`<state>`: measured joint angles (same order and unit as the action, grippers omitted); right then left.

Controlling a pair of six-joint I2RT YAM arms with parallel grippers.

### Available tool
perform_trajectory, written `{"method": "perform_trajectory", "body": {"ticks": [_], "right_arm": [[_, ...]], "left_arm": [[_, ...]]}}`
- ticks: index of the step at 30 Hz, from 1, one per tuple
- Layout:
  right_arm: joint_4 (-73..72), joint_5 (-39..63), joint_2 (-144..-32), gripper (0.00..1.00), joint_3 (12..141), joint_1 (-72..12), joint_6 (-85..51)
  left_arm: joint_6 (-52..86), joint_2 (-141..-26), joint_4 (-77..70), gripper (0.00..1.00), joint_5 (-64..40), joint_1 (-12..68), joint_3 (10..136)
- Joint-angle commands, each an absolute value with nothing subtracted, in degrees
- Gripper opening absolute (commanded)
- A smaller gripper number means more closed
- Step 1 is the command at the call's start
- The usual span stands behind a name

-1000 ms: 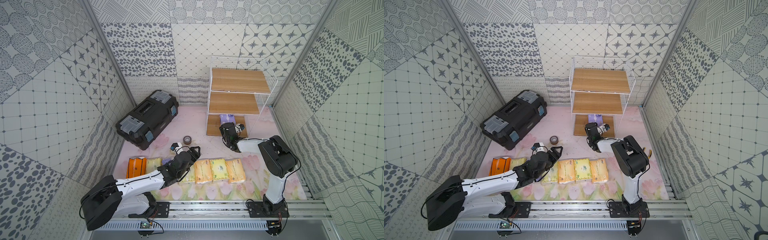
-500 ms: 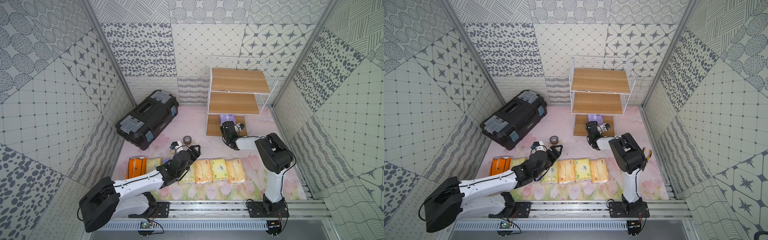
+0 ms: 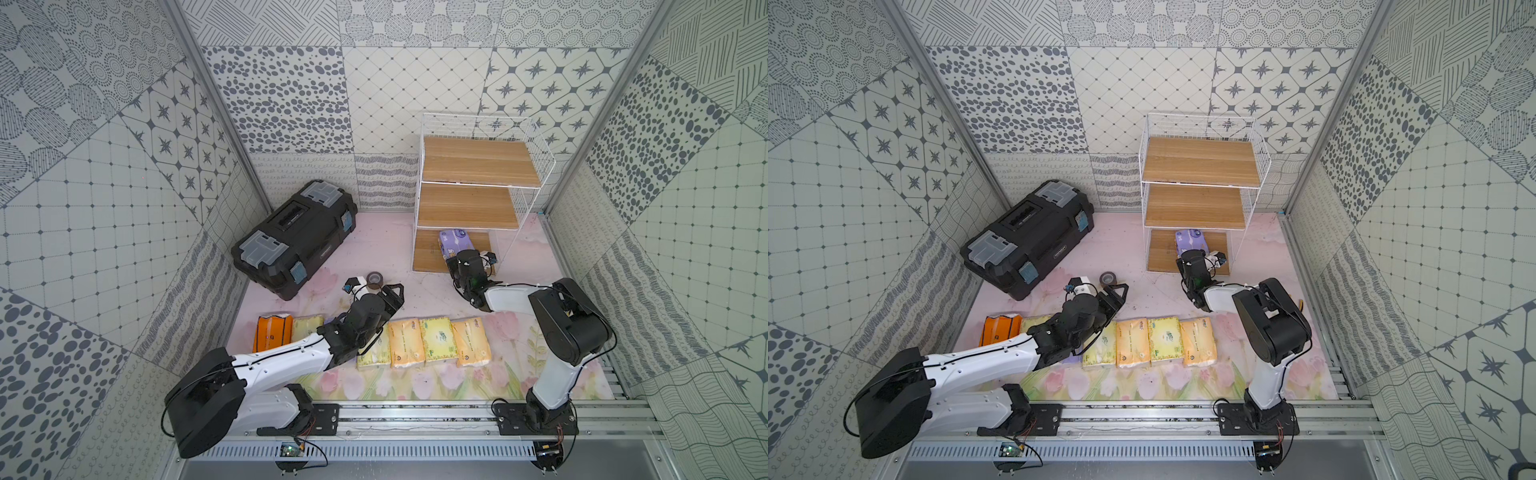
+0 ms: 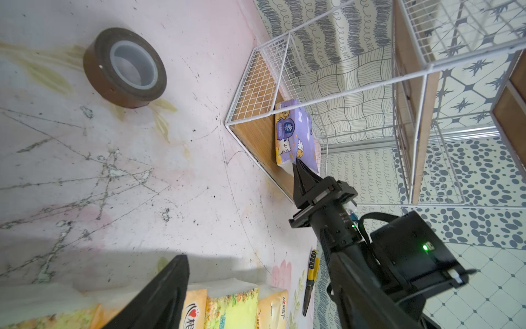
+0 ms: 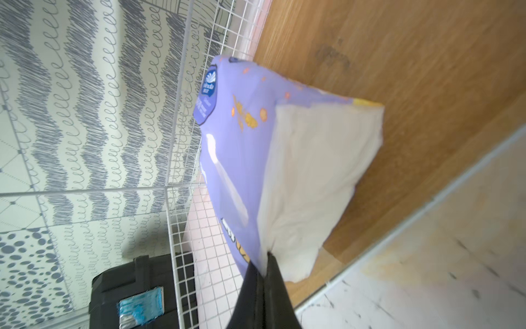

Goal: Remove the tissue boxes from the shelf
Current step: Pick up a box of tissues from the shelf.

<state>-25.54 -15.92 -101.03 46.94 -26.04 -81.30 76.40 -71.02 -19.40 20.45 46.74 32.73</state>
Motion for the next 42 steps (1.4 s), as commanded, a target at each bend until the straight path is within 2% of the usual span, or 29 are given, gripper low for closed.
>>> {"method": "perform_trajectory", "body": {"ticks": [1,11,21,34,37,42], "right_arm": [[-30.67,-11.43,-96.67,0.00,44.07,-25.32,-79.48],[-29.18,-2.59,-88.67,0.00,37.41,-23.68,-78.66],[-28.72,4.60,-84.11,0.00,33.78,-21.61,-78.83],[-23.38,11.13,-72.83,0.00,26.89,-20.56,-80.81],[-20.57,11.29,-68.94,0.00,25.73,-20.56,-80.63],[-16.65,10.55,-63.81,0.00,24.63,-20.48,-80.51]], "left_arm": [[76.17,-74.40,-23.30,0.84,17.27,46.07,36.00],[82.71,-91.41,-30.23,0.97,10.38,45.52,45.71],[88.98,-108.59,-34.25,0.99,4.83,43.88,58.62],[93.60,-120.24,-38.80,0.99,3.19,43.77,69.71],[94.06,-121.34,-40.10,0.93,3.45,43.79,70.56],[93.21,-120.66,-41.11,0.72,5.04,44.55,70.32]]}}
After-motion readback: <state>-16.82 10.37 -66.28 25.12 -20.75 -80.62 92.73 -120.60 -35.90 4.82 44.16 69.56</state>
